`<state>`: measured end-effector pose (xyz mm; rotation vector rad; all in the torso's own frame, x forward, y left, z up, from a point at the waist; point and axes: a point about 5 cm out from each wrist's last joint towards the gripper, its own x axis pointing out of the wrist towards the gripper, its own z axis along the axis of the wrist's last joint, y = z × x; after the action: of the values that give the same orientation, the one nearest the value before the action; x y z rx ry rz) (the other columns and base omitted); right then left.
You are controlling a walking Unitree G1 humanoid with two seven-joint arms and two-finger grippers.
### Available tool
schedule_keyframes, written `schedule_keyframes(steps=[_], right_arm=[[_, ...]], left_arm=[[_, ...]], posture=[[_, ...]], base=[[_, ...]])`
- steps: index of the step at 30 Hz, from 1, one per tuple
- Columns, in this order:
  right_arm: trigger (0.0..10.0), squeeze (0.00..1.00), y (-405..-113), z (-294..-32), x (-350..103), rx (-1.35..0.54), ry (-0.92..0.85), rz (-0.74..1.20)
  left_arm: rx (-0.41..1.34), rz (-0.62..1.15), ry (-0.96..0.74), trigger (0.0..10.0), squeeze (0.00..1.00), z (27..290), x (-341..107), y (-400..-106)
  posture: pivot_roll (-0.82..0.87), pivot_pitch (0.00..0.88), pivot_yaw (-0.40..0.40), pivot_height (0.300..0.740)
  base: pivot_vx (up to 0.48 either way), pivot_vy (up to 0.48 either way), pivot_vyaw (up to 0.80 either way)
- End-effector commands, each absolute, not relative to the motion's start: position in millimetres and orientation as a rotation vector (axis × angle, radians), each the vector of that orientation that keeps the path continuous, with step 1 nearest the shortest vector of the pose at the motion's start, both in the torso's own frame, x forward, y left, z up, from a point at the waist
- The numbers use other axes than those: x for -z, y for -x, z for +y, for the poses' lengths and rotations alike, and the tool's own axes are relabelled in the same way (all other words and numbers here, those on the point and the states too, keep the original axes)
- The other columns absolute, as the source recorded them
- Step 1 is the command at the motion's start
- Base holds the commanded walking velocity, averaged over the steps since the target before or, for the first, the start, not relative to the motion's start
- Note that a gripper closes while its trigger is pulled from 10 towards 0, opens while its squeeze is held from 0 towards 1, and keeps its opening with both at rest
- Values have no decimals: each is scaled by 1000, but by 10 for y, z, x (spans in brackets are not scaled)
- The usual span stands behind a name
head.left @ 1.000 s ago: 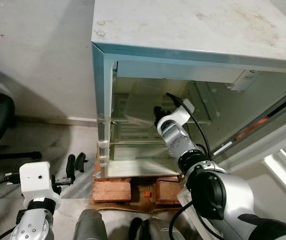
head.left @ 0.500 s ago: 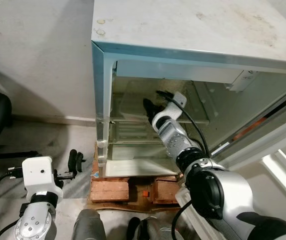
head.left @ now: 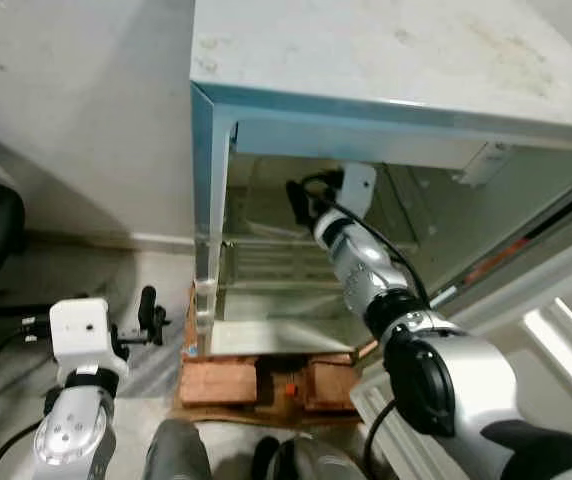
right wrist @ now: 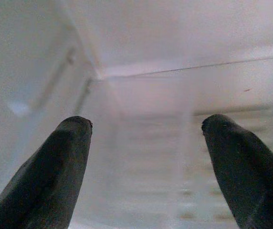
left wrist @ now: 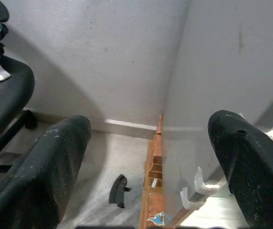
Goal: Restocking fridge
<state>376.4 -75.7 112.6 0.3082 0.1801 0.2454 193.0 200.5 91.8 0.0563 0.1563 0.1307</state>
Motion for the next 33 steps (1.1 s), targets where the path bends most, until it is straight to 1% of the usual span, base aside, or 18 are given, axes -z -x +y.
schedule_keyframes(steps=[1,5,6,10,12,17,18,20,21,22,23,27,29,31,33], right_arm=[[10000,0,-3770,-823,-1146,-246,-250,145],[10000,0,-3764,-984,-1190,-265,-175,59],[10000,0,-3752,-1011,-1183,-265,-173,50],[10000,0,-3680,-1102,-1125,-273,-174,28],[10000,0,-3528,-1203,-1050,-272,-163,1],[10000,0,-3264,-1311,-987,-266,-146,-3],[10000,0,-3154,-1359,-972,-263,-137,6],[10000,0,-3101,-1387,-960,-259,-132,13],[10000,0,-2982,-1452,-862,-217,-173,83],[10000,0,-2982,-1452,-862,-217,-173,83],[10000,0,-2855,-1497,-763,-209,-136,135],[10000,0,-2645,-1559,-743,-258,-62,181],[10000,0,-2633,-1580,-751,-258,-43,176],[10000,0,-2657,-1603,-817,-247,8,112],[10000,0,-2676,-1613,-828,-211,-20,109]], left_arm=[[-116,165,-57,10000,0,1984,-885,-1935],[-100,146,-66,10000,0,1976,-897,-1998],[-99,145,-65,10000,0,1980,-892,-2011],[-88,142,-65,10000,0,1980,-873,-2054],[-67,127,-73,10000,0,1957,-878,-2104],[-64,126,-70,10000,0,1962,-870,-2153],[-60,124,-80,10000,0,1965,-860,-2164],[-55,123,-88,10000,0,1963,-857,-2171],[-36,123,-101,10000,0,1950,-840,-2184],[-36,123,-101,10000,0,1950,-840,-2184],[-26,125,-105,10000,0,1927,-821,-2196],[9,126,-111,10000,0,1832,-800,-2242],[18,125,-114,10000,0,1802,-791,-2247],[35,118,-132,10000,0,1766,-789,-2237],[35,114,-135,10000,0,1763,-791,-2223]], posture=[[365,69,-172,740],[342,47,-162,740],[322,30,-155,740],[294,11,-141,740],[273,0,-129,740],[246,0,-106,740],[236,0,-98,740],[224,0,-88,740],[200,0,-74,740],[200,0,-74,740],[186,0,-66,740],[180,0,-66,740],[179,0,-70,740],[191,0,-82,740],[194,0,-89,740]], base=[[0,0,0],[0,0,0],[0,0,0],[0,0,0],[0,0,0],[0,0,0],[0,0,0],[0,0,0],[0,0,0],[0,0,0],[0,0,0],[0,0,0],[0,0,0],[0,0,0],[0,0,0]])
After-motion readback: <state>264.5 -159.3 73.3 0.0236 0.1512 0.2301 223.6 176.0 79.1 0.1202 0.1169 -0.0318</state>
